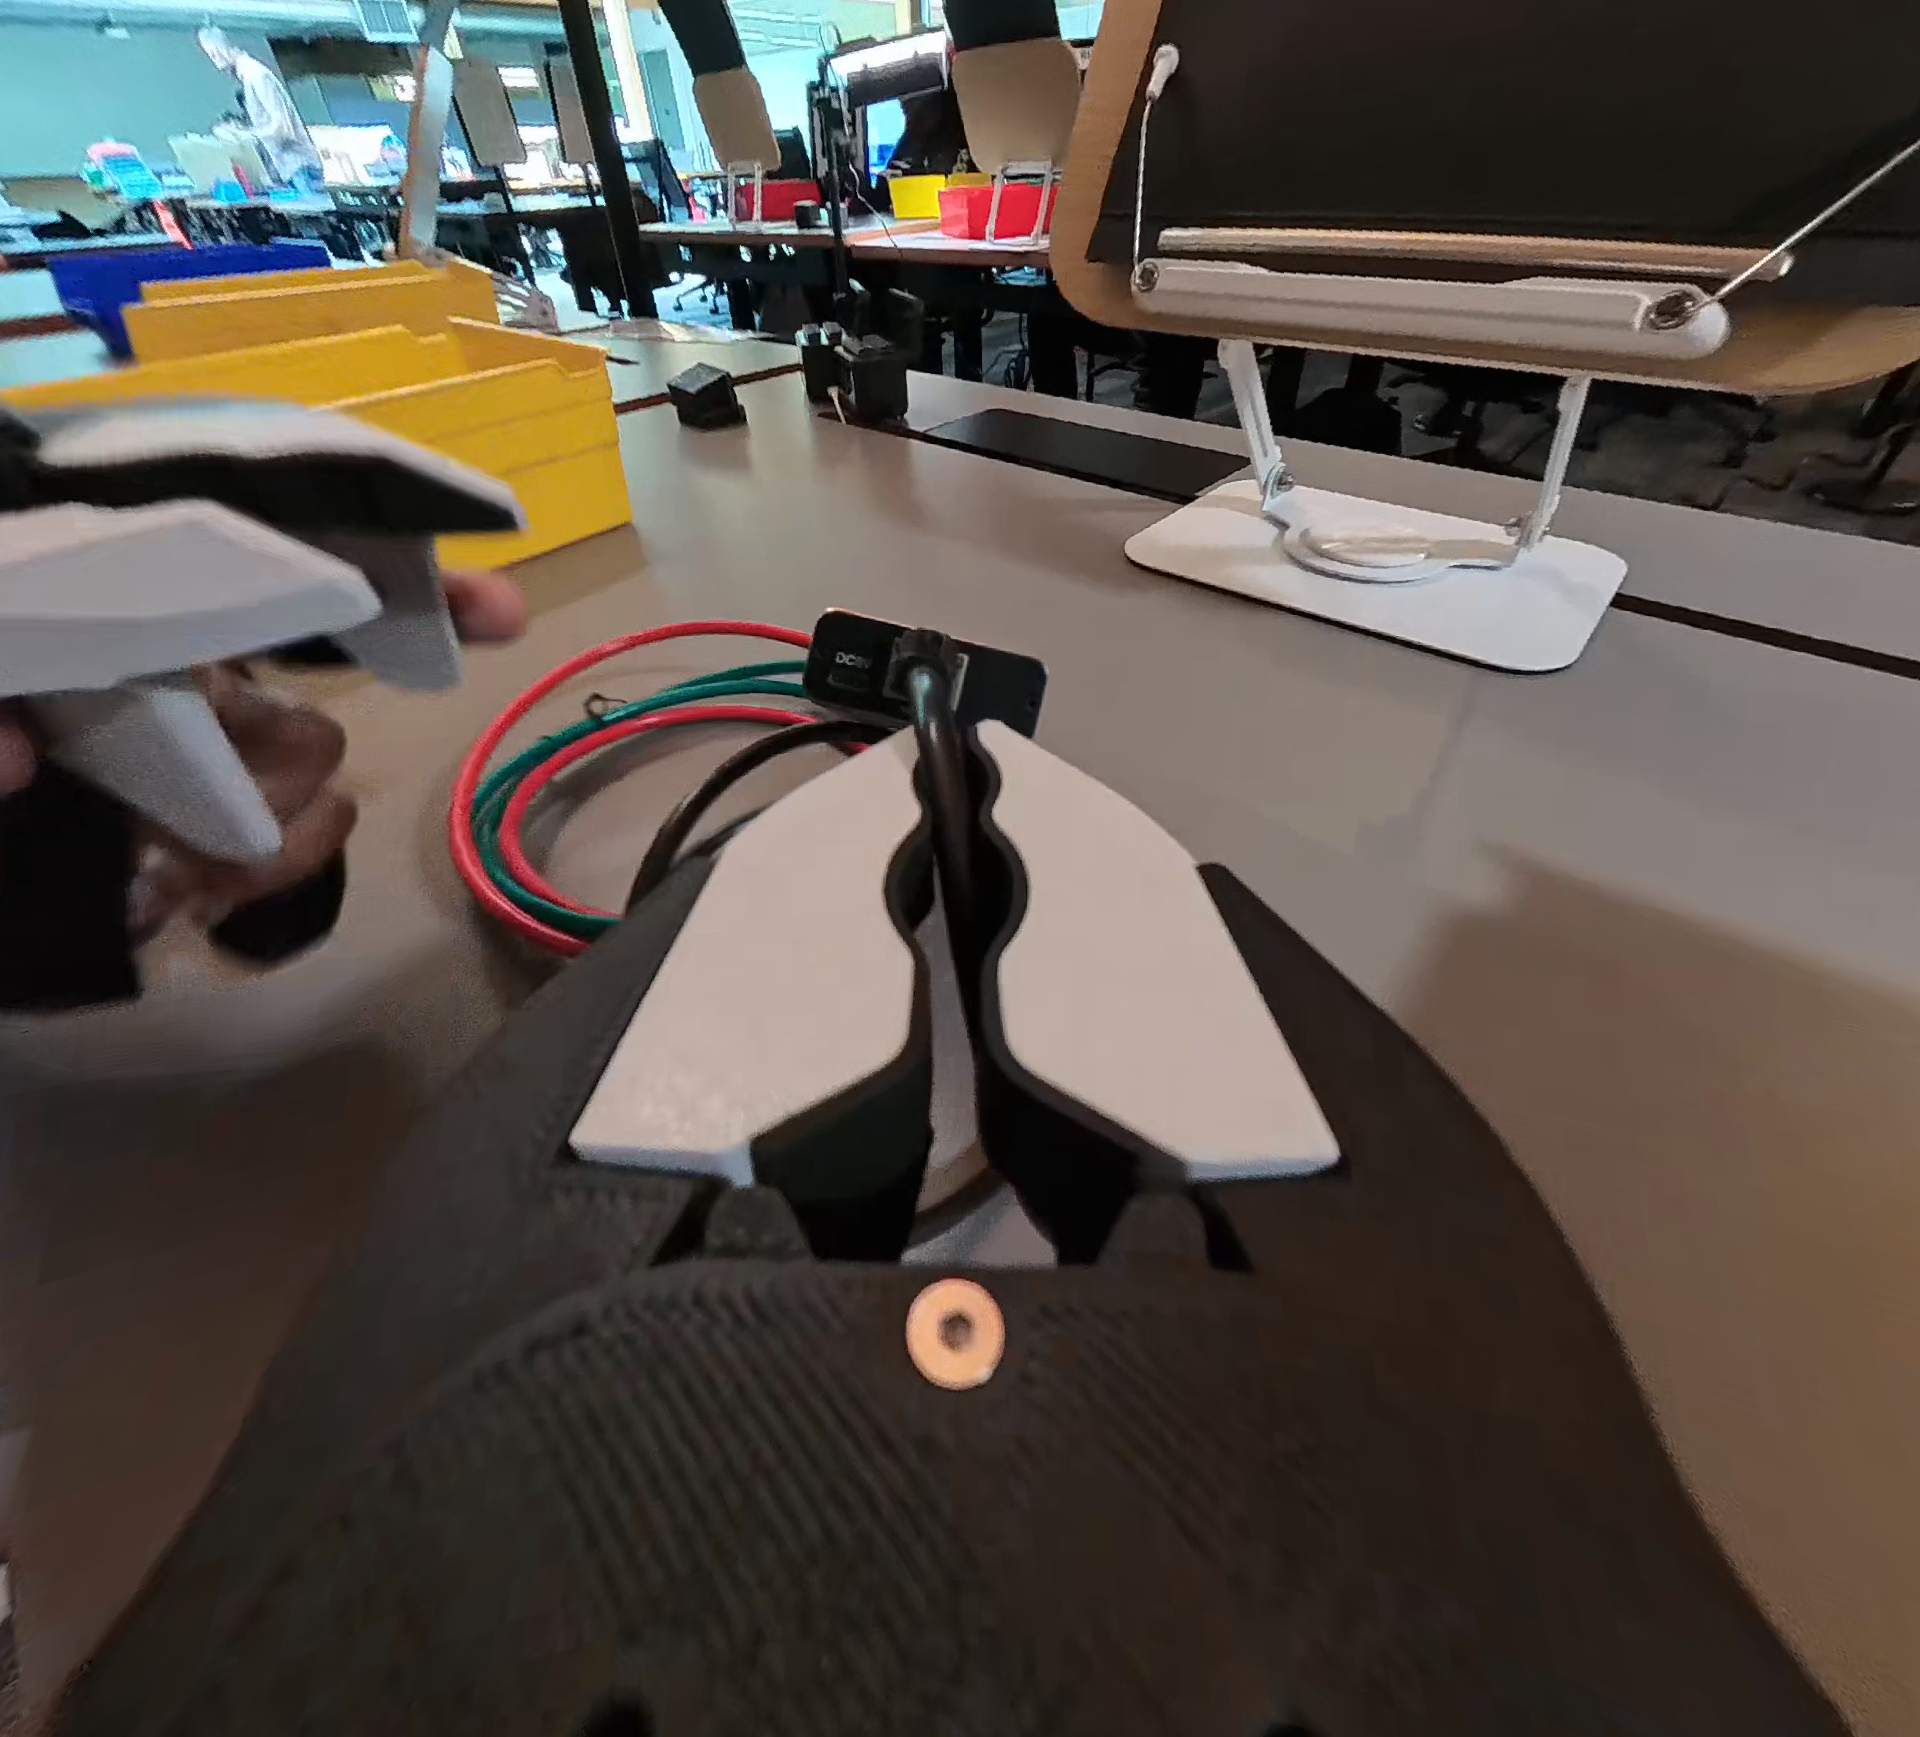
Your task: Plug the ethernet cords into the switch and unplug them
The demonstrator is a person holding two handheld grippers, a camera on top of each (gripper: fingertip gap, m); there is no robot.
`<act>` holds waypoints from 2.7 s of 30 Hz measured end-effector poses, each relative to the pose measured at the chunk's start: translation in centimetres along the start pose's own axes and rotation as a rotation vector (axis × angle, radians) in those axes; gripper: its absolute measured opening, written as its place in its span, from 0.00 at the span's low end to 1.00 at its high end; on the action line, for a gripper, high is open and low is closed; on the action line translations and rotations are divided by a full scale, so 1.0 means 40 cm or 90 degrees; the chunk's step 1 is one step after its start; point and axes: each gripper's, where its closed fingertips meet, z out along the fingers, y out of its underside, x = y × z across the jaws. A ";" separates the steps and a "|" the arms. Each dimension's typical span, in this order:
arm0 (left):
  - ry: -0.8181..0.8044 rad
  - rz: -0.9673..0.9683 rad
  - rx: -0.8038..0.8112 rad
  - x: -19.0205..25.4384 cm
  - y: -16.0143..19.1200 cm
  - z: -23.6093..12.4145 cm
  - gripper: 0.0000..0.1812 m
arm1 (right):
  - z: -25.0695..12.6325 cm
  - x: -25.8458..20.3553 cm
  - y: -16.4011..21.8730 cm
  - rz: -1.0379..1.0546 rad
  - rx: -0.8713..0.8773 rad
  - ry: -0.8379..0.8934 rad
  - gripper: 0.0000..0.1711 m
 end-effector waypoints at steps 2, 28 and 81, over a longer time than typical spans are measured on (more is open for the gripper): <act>0.035 -0.175 -0.006 0.017 0.024 0.009 0.23 | -0.005 -0.024 -0.015 -0.003 0.023 -0.024 0.01; 0.174 -0.743 0.141 -0.161 0.065 -0.043 0.17 | -0.031 -0.238 -0.006 0.006 0.016 -0.301 0.34; 0.196 -0.441 0.010 -0.023 0.071 -0.002 0.17 | -0.042 -0.223 0.057 0.432 -0.152 -0.449 0.10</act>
